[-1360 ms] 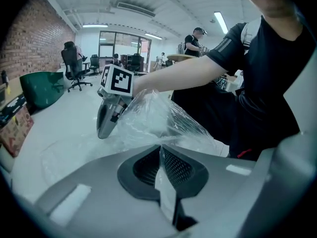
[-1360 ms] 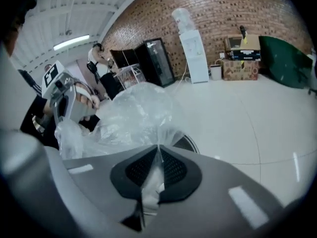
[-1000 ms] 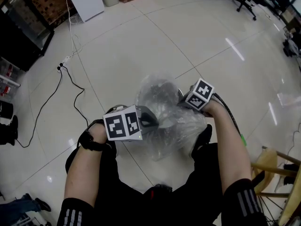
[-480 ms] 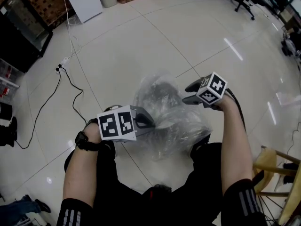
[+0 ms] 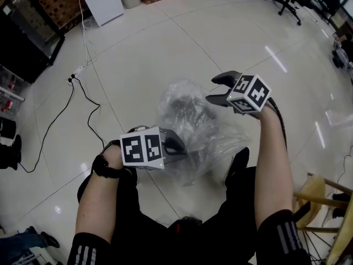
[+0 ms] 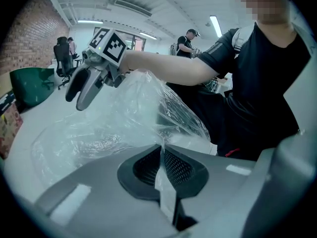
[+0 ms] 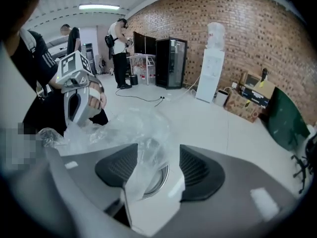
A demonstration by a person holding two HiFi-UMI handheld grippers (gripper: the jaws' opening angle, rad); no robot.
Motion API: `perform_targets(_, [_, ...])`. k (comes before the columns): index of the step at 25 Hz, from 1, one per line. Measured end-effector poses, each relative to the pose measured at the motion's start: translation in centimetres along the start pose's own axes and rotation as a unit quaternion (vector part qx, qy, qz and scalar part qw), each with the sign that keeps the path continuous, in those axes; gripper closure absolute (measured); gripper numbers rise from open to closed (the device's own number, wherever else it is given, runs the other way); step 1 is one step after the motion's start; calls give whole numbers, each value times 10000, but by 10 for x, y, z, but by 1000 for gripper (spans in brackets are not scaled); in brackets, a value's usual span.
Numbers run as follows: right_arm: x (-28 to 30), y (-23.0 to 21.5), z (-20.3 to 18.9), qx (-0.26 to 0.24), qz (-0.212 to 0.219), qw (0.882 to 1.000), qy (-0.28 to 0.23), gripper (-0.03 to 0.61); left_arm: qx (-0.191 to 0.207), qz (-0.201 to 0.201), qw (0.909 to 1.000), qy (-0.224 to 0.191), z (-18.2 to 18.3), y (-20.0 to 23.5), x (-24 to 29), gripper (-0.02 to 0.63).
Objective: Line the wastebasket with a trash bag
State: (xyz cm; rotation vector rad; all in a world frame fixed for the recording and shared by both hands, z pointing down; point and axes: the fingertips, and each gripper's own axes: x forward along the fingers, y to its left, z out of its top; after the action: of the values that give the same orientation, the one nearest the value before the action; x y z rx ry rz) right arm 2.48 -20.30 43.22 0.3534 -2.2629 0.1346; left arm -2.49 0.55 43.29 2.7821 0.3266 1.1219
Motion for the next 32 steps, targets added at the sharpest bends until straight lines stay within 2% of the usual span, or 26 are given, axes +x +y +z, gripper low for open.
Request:
perform_targets(5, [10,6,51,0,-131,9965,-828,280,115,-167,9998,-15,5,-8,6,620])
perform_targets(9, [46,23,57,-456,-111,9963,-726,252,188,-280,9994,-80,11,-13,10,620])
perform_targets(12, [74,49,52,-748,272,9949,-622,254,217,-360,9991,-83,13,-16,12,620])
perform_targets(13, [84,59,43,-757,486,9949,-452,275,212,-356,9991,-86,12,-16,11,620])
perform_targets(15, [102,76,18,-737,829,9938,26,393,186,-325,9992,-101,11,-15,9,620])
perform_targets(17, [115,85,-9,-666,1007,9915,490,525,163,-291,9994,-113,10,-13,5,620])
perform_targets(18, [118,87,-22,-615,1054,9900,713,570,158,-267,9994,-119,9,-12,2,620])
perform_targets(21, [120,91,-54,-376,1164,9842,1279,571,153,-148,9995,-212,11,-7,-8,620])
perform_targets(27, [130,120,-69,-27,1785,9759,1251,571,72,327,9986,-399,13,14,-29,620])
perform_targets(30, [145,124,-82,-8,1764,9745,1385,571,-47,728,9968,-319,6,34,-34,620])
perform_targets(32, [153,119,-86,-60,1592,9777,1369,571,-160,1014,9946,-181,-3,48,-34,620])
